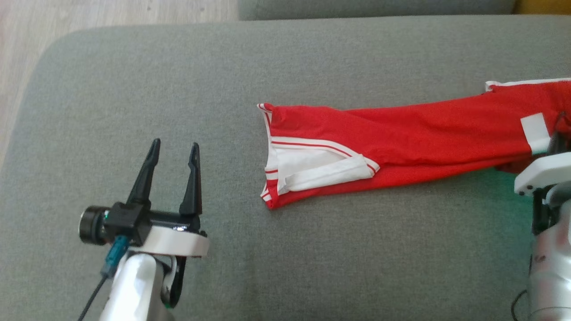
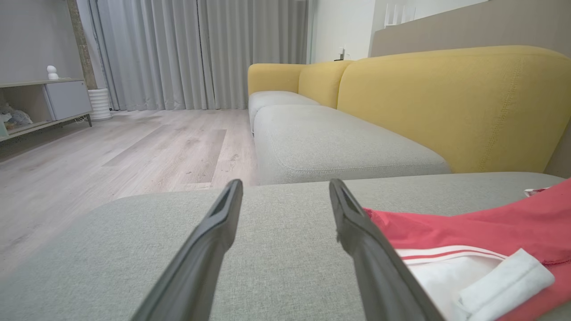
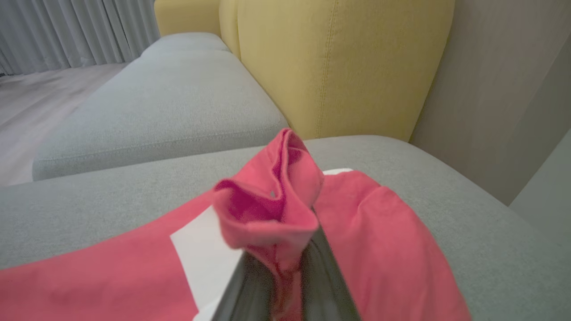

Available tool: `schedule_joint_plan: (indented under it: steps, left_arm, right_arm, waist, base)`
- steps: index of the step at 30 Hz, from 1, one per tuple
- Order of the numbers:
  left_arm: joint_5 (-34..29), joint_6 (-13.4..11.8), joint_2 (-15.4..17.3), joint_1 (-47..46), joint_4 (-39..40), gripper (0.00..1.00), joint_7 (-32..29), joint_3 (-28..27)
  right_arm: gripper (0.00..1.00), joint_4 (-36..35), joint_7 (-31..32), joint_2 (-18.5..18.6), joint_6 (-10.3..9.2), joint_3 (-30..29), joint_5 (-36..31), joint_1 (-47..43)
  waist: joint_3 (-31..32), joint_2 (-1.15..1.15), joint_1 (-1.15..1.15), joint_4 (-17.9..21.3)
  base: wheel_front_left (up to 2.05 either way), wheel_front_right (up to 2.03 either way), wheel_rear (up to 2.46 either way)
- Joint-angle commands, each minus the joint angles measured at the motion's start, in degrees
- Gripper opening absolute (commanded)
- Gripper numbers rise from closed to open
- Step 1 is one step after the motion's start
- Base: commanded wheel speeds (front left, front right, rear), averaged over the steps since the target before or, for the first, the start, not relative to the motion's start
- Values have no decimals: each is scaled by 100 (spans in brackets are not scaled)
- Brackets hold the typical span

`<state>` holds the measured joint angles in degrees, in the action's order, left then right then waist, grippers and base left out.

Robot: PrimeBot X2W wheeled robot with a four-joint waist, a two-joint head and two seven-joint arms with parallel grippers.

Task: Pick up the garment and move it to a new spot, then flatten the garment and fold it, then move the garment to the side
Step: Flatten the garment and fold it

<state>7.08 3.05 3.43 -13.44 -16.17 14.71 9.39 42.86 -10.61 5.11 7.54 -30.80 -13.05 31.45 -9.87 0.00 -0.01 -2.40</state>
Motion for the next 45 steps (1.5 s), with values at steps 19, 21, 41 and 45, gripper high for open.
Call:
schedule_joint_plan:
  steps: [19,21,41,45]
  left_arm:
    - [-37,44,-34,160,115,100,29,-115]
    - [-29,49,-37,130,121,100,29,-106]
    - [126,69,-54,-82,5,100,29,206]
    - [128,45,-55,-91,-21,100,29,168]
  right_arm:
    - [0,-1870,696,-222,-5,3542,2402,-249]
    - [0,-1982,762,-222,-5,3987,2617,-289]
    - [100,-416,204,-223,-5,6213,3931,-79]
    - [100,-165,-43,-223,-5,6296,4036,112]
  waist:
    - [494,0,1,-423]
    - [445,0,1,-509]
    - [95,0,1,-1157]
    - [139,0,1,-1108]
  base:
    - [0,0,0]
    - [0,0,0]
    - [0,0,0]
    - [0,0,0]
